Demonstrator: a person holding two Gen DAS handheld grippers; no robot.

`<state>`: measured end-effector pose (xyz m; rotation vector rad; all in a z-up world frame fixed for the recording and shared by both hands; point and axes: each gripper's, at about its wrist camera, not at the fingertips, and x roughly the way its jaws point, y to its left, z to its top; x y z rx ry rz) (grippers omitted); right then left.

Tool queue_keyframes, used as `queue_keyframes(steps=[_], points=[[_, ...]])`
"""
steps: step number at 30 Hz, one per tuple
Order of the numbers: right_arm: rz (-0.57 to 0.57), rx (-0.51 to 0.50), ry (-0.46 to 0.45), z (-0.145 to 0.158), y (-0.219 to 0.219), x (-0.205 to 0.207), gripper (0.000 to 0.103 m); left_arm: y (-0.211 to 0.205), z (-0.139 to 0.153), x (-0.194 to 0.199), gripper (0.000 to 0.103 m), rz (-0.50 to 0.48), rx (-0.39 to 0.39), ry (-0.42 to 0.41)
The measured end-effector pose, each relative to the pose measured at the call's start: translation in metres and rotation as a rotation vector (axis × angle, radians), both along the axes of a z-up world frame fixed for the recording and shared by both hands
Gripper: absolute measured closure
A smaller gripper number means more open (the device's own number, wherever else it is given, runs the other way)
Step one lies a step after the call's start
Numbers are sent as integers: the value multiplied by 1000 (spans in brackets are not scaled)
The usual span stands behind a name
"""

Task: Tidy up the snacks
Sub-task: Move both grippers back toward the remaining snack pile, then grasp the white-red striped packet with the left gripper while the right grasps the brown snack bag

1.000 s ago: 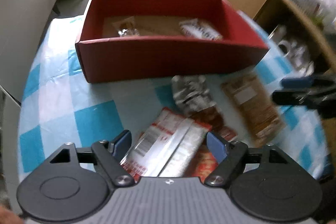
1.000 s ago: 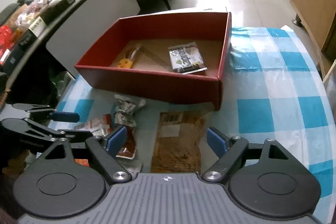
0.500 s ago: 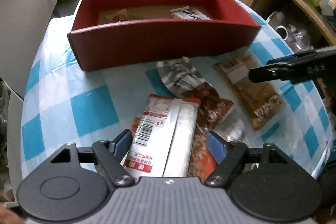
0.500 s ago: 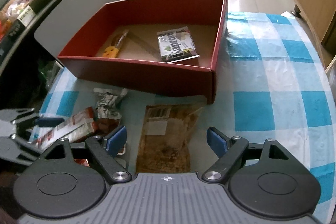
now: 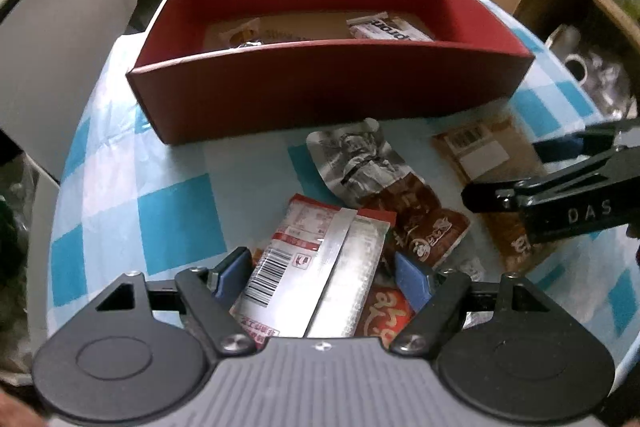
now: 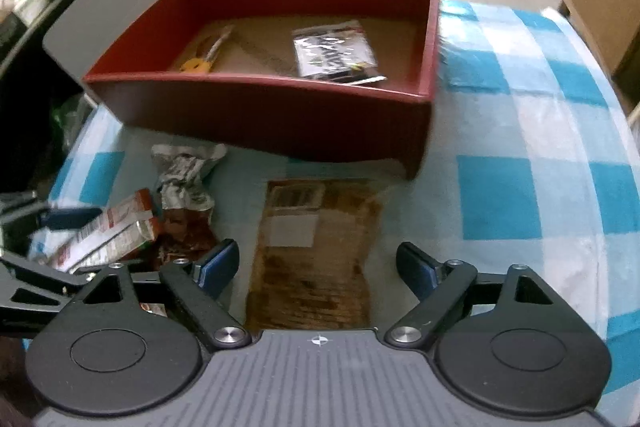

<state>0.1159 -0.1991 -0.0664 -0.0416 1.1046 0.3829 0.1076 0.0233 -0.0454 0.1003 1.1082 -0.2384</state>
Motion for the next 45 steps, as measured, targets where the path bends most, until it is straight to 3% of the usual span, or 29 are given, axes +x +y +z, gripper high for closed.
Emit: queue_keyframes(steps=[4,8,10,14,18,21,25,28,38,45], points=[[48,-66,-11,-7,13,-7,0,0,-4,-1,31,-16,28,-15],[55,-65,-28,-9,11,-12,0,3,-7,0,26,-9,22,-18],[73,-69,-46,-10,10,-15,0,4,-9,0,16,-5,41,-27],[150,-142,-82,-15,19,-24,0,14,-10,2,16,27,32,-24],[123,-148,-77,-12,17,-23,2,17,-4,-3,42,17,46,-30],[104,-148,-77,-9,16,-27,10,19,0,-7,49,11,35,-15],[75,-132,-83,-2,12,-36,30,20,5,-14,55,-9,-35,13],[39,-91,-58,1,1,-42,37,18,6,-20,57,-20,-60,28],[-29,-46,-40,2,-17,-60,42,20,10,-21,58,-13,-85,32],[-15,4,-52,10,-13,-61,42,21,15,-20,60,-6,-104,27]])
